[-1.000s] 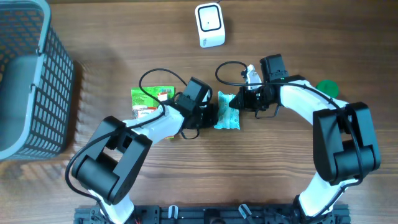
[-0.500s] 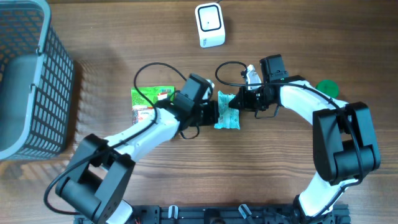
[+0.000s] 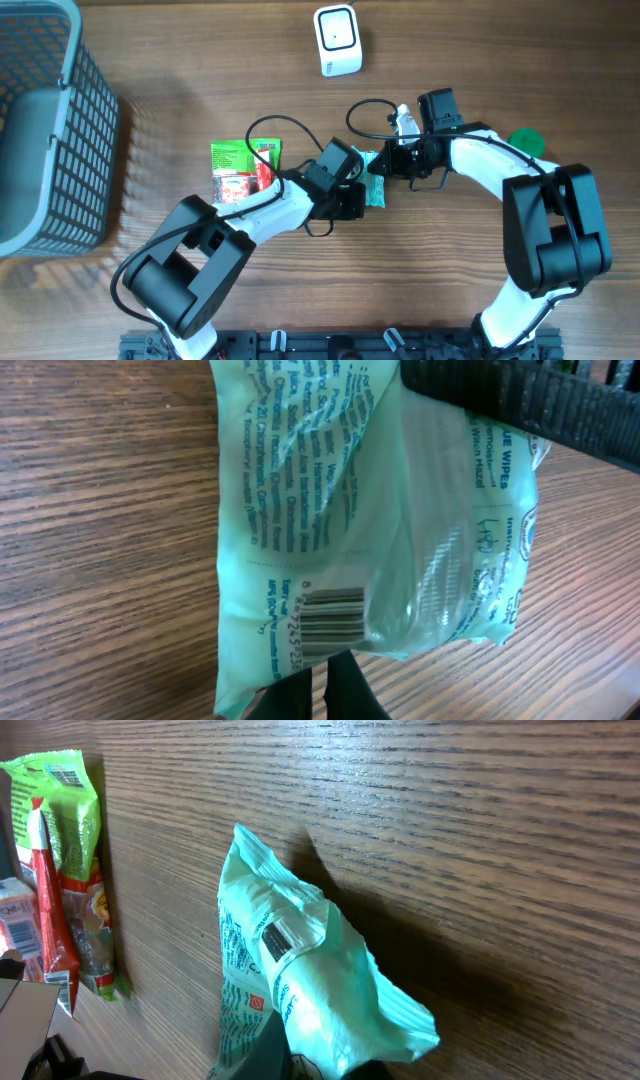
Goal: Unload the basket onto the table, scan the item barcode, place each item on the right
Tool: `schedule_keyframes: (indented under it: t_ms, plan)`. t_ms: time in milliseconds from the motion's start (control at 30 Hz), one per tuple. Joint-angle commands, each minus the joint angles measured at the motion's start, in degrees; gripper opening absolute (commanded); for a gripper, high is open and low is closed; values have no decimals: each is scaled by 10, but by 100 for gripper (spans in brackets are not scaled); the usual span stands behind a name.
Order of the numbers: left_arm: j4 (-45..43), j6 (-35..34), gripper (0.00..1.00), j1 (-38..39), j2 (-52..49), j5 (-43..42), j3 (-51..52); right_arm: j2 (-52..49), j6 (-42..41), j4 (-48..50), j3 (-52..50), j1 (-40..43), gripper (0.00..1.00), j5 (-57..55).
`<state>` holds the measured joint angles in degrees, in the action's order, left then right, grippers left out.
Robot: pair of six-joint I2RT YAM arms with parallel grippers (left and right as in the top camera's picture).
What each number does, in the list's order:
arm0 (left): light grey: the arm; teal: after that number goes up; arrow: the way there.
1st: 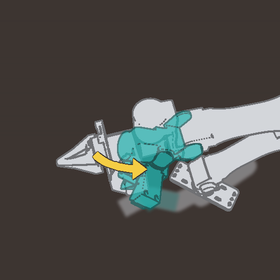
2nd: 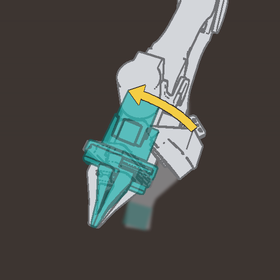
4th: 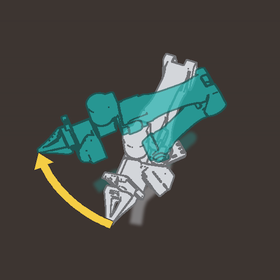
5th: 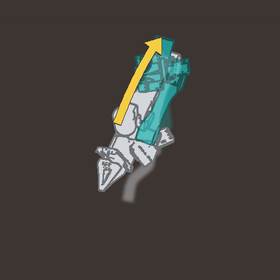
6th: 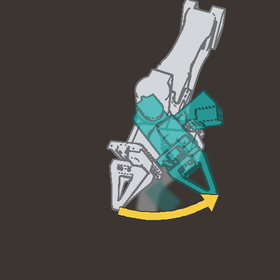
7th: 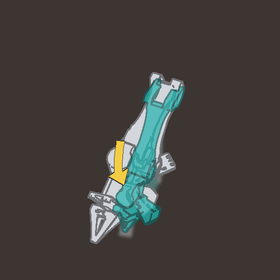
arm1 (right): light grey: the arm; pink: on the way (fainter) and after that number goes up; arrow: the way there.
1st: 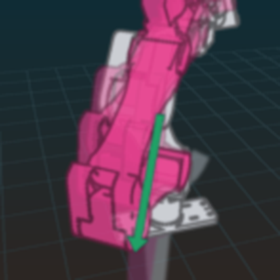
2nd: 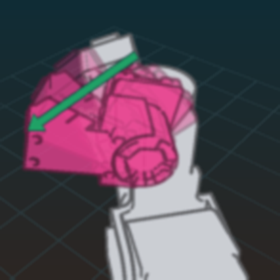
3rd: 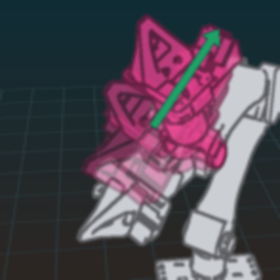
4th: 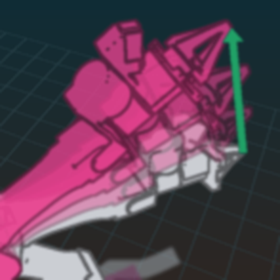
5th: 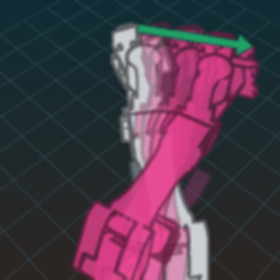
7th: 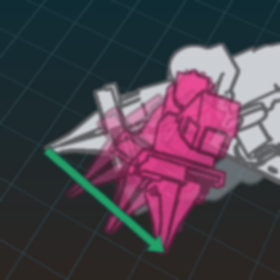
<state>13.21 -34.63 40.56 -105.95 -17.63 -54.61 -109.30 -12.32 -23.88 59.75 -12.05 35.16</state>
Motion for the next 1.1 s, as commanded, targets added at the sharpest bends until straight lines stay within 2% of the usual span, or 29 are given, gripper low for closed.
schedule_keyframes:
  t_ms: [0, 233, 333, 567, 600, 633, 667, 700, 867, 1033, 1067]
  plan:
    - [10, 14, 4, -2, 35, 18, 2, -12, 3, -3, -13, -6, 4, -21]
    - [41, 29, 4, -60, 209, 102, 2, -10, 4, -8, -12, -6, 4, -16]
    - [80, 29, 4, -123, 290, 157, 2, -6, 4, -7, -12, -6, 4, -16]
    - [134, 58, 4, -256, 355, 177, 2, -3, 3, -8, -12, -6, 4, -16]
    - [140, 59, 9, -269, 355, 177, 2, -3, 4, -7, -12, -6, 4, -16]
    - [146, 59, 25, -278, 353, 177, 2, -3, 5, -6, -12, -6, 4, -16]
    - [152, 59, 52, -285, 353, 177, 2, -3, 10, -4, -12, -6, 4, -16]
    - [160, 59, 100, -292, 353, 177, 2, -1, 17, -4, -10, -6, 4, -16]
    - [176, 59, 100, -295, 353, 177, 2, 32, 24, -43, 27, -6, 4, -16]
    - [176, 59, 100, -295, 353, 177, 2, 94, 42, -142, 106, -6, 4, -36]
    - [175, 59, 100, -295, 353, 177, 2, 120, 52, -189, 147, -6, 4, -44]
